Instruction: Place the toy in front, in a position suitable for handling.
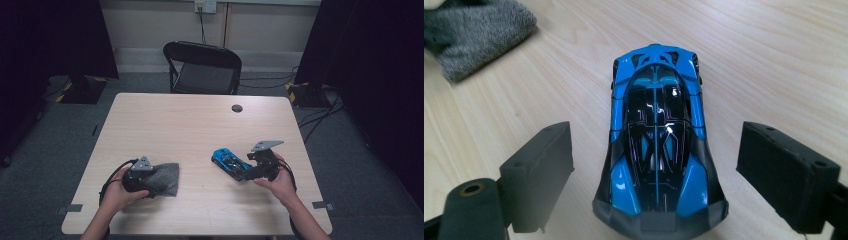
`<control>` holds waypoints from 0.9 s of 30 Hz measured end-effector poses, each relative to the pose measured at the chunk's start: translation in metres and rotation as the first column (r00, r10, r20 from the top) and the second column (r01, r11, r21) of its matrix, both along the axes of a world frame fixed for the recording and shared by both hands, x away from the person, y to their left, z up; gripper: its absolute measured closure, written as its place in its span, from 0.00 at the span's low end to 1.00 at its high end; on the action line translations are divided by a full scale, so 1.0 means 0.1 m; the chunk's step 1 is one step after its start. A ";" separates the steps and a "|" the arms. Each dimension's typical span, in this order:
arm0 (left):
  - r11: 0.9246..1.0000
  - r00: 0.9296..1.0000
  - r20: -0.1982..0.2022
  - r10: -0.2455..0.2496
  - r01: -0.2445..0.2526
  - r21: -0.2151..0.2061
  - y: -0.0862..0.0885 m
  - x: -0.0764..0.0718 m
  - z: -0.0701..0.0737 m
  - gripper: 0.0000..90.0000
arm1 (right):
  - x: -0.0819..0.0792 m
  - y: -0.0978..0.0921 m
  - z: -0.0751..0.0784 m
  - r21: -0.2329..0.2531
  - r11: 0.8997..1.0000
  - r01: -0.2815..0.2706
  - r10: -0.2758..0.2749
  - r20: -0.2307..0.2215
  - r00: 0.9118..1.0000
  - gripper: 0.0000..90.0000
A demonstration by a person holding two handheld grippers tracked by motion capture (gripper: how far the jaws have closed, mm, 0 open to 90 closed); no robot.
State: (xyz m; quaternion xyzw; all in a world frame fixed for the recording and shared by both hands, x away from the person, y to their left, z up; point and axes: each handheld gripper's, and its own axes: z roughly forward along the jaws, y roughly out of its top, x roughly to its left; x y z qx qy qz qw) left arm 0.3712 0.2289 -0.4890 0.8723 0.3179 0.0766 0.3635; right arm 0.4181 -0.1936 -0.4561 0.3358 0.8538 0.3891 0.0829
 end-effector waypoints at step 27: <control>1.000 1.000 0.004 0.000 0.000 0.004 -0.01 0.00 0.00 0.22 | 0.27 0.31 -0.31 -0.071 0.997 -0.013 0.010 -0.033 0.999 0.17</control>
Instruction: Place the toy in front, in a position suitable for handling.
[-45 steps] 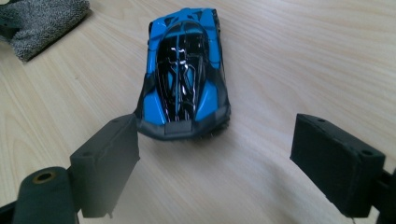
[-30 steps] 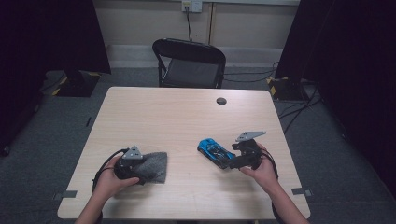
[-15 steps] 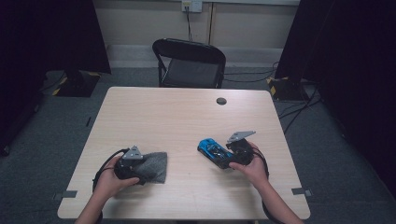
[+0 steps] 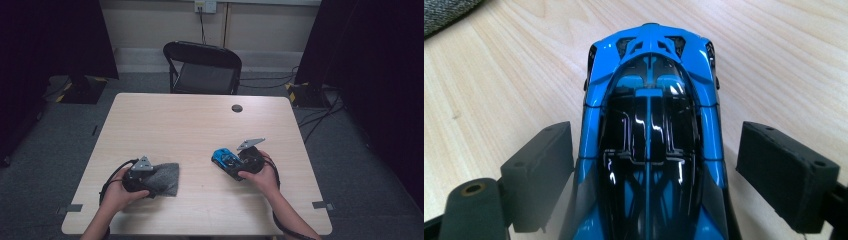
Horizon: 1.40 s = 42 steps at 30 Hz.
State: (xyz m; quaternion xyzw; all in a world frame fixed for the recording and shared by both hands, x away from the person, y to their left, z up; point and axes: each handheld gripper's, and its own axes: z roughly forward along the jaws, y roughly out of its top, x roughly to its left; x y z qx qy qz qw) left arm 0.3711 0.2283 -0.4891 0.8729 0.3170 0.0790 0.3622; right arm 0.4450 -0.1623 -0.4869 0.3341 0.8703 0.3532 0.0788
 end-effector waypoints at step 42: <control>1.000 1.000 0.002 0.000 0.000 -0.001 -0.01 0.00 0.00 0.22 | -0.10 0.15 -0.10 -0.031 0.996 0.085 -0.082 0.090 0.993 0.29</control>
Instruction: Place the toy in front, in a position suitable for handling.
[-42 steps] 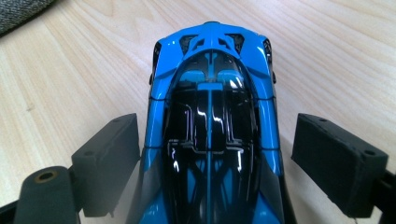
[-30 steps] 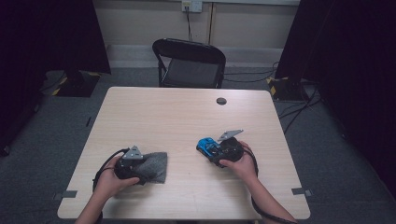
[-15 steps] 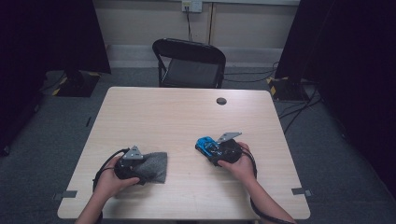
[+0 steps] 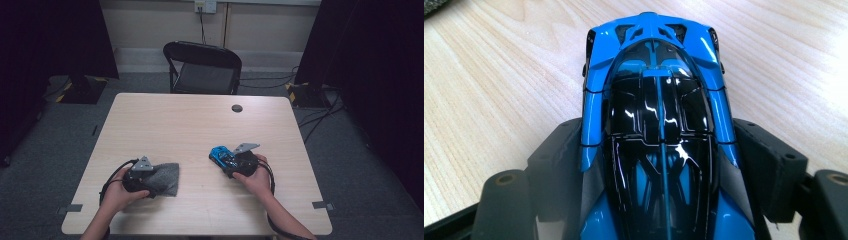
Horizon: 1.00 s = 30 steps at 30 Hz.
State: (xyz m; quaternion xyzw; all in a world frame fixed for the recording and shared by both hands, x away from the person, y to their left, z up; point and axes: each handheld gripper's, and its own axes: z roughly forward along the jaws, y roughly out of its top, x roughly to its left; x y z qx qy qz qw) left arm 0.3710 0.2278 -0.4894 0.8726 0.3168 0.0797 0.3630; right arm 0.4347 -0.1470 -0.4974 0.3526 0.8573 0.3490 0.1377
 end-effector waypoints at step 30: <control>1.000 1.000 0.001 -0.006 0.006 0.003 0.00 0.01 0.00 0.22 | 0.02 0.02 0.05 -0.033 0.999 -0.009 0.008 -0.030 1.000 0.28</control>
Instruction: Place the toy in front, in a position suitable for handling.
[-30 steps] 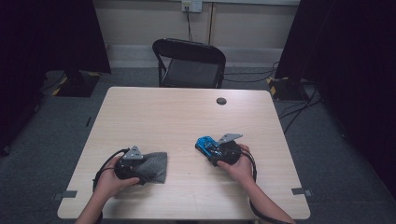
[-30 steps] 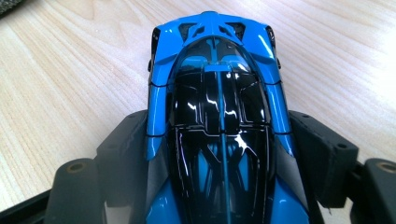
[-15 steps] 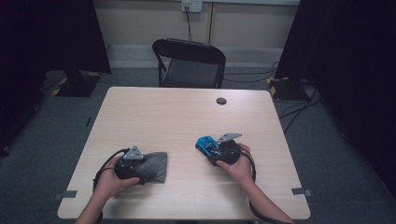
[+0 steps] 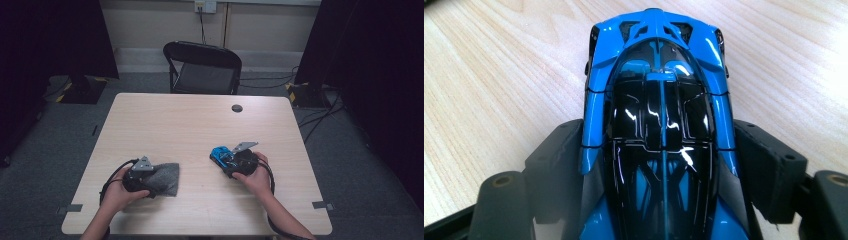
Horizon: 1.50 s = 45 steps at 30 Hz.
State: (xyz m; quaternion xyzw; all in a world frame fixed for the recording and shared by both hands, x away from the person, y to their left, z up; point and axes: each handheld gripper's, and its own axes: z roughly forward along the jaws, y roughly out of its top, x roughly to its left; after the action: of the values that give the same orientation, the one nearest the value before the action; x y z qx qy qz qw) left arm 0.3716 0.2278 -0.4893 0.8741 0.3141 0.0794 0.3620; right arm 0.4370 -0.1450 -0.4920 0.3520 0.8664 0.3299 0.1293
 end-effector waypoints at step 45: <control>1.000 1.000 0.002 -0.001 0.001 -0.005 0.00 0.01 -0.01 0.22 | 0.04 0.06 0.13 0.060 0.996 0.063 -0.063 0.004 0.998 0.31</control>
State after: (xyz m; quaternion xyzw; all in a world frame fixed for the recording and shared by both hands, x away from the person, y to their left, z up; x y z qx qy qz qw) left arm 0.3724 0.2278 -0.4899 0.8731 0.3138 0.0792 0.3646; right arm 0.4411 -0.1391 -0.4793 0.3819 0.8443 0.3522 0.1315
